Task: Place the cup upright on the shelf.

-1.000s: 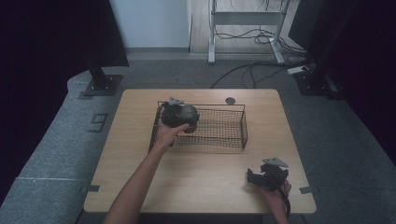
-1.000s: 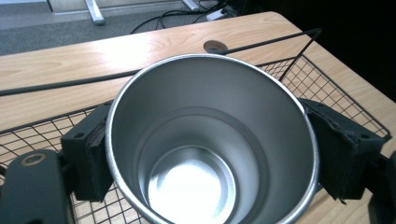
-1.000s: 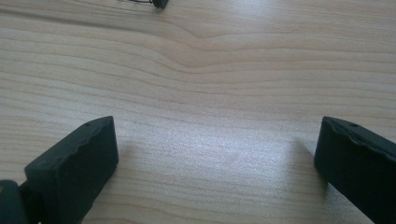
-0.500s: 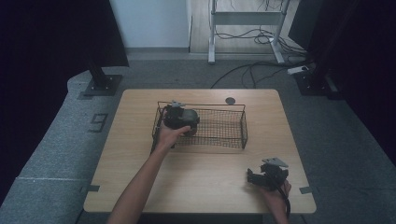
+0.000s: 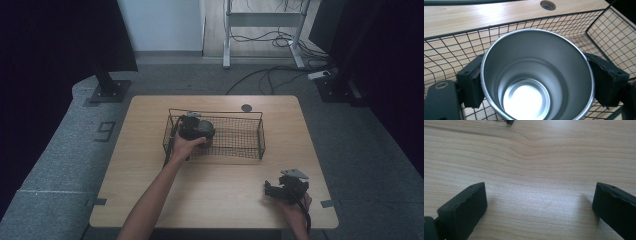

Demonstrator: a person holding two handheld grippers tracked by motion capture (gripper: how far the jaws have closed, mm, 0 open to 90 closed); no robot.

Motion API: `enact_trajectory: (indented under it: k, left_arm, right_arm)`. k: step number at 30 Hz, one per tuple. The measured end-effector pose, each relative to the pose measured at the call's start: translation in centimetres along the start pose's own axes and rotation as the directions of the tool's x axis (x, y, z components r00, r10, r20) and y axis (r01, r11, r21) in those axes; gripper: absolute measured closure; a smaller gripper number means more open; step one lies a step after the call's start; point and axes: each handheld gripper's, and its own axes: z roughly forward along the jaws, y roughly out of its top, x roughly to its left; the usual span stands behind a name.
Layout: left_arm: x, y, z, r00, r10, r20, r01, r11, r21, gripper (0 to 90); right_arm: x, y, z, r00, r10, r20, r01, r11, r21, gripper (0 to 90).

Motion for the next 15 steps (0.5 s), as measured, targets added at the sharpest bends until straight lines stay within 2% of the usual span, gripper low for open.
enact_trajectory:
  k: [7,15]
  left_arm:
    - [0.3,-0.2,0.8,0.9998,-0.018,-0.01,0.019,0.9992,0.034,14.6]
    - [0.5,-0.5,1.3,0.999,-0.021,-0.038,0.024,0.998,0.059,14.5]
  right_arm:
    - [0.0,0.0,0.0,1.0,0.0,0.0,0.0,1.0,0.0,0.0]
    - [0.0,0.0,0.0,1.0,0.0,0.0,0.0,1.0,0.0,0.0]
